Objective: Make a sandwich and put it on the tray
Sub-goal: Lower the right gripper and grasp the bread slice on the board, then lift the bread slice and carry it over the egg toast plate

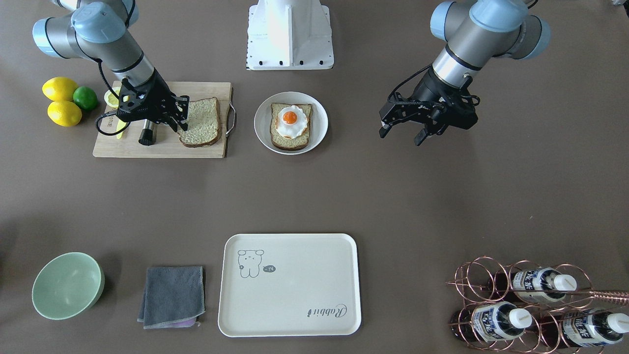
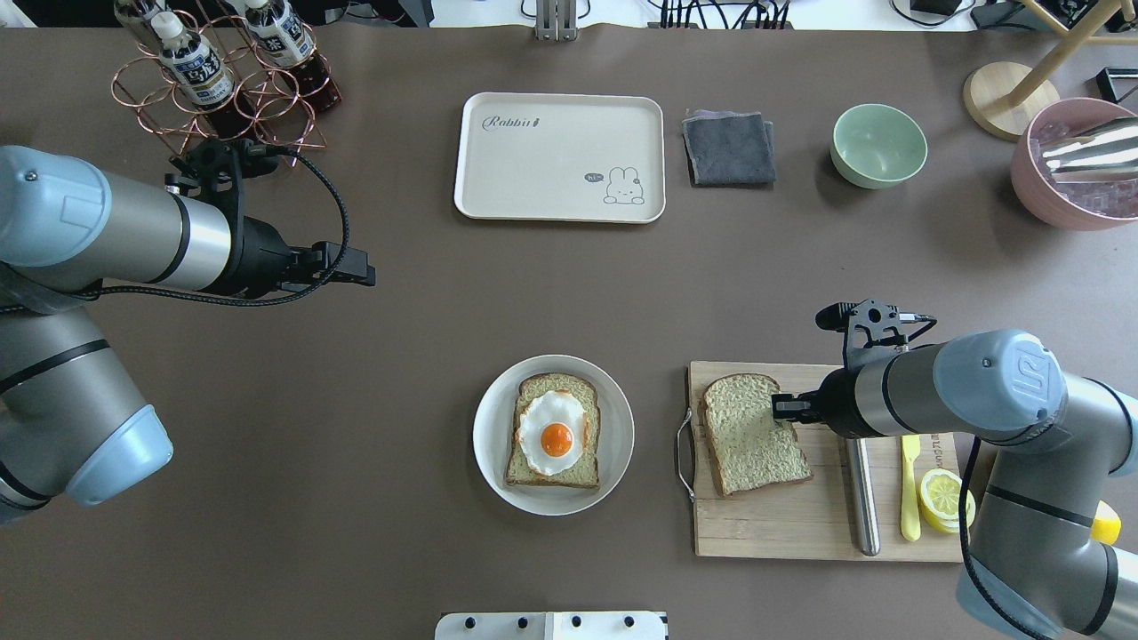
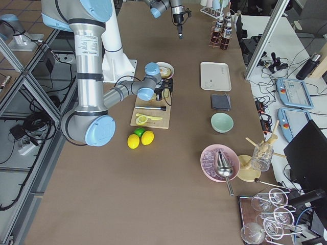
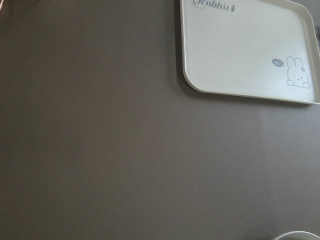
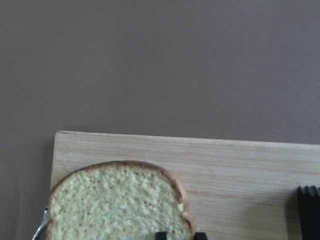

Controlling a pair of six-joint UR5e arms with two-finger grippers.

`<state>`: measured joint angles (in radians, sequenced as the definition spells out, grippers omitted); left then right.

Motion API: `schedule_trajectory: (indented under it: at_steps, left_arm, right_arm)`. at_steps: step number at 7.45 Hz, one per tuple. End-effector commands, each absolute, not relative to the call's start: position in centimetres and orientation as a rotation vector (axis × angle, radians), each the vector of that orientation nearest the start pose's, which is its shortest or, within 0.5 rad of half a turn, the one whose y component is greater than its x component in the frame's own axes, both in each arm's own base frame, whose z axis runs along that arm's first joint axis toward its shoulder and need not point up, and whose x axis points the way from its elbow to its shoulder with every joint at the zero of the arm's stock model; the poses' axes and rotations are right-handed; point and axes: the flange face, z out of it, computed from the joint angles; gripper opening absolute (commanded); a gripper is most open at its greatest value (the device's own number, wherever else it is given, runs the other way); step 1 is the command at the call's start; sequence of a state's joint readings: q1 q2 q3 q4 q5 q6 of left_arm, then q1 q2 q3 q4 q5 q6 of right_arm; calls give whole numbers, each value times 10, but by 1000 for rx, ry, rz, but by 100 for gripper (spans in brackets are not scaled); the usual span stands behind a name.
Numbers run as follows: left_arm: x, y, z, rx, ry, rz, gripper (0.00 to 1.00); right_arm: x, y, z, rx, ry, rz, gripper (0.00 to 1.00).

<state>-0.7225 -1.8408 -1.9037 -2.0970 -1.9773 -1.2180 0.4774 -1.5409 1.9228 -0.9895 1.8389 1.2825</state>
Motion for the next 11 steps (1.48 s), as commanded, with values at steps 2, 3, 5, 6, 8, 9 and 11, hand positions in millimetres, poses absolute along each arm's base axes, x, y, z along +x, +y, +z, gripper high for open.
schedule_trajectory:
  at_steps: [2,3,5,6,8,9,11]
  left_arm:
    - [359,-442,297,260,1141,-97,98]
    - [359,-442,298,259,1140,-97,98]
    - [359,-442,298,259,1140,-97,98]
    - [359,-442,298,259,1140,-97,98]
    - [359,-441,300,258,1139,-97,98]
    - [358,-441,301,257,1138,-98,98]
    - [358,-440,301,256,1138,-97,98]
  right_arm:
    - [-401,-331,397,130,-1013,45,0]
    - [-389,-338,385,133,-1040,53,0]
    - [-363,-352,355,114,-1115,56,0]
    - [-361,-360,341,102,-1147,73,0]
    - [-372,-370,304,73,-1211,148,0]
    - [-388,-374,279,9,-1252,248,0]
    - [-432,-350,251,-7,-1286,324,0]
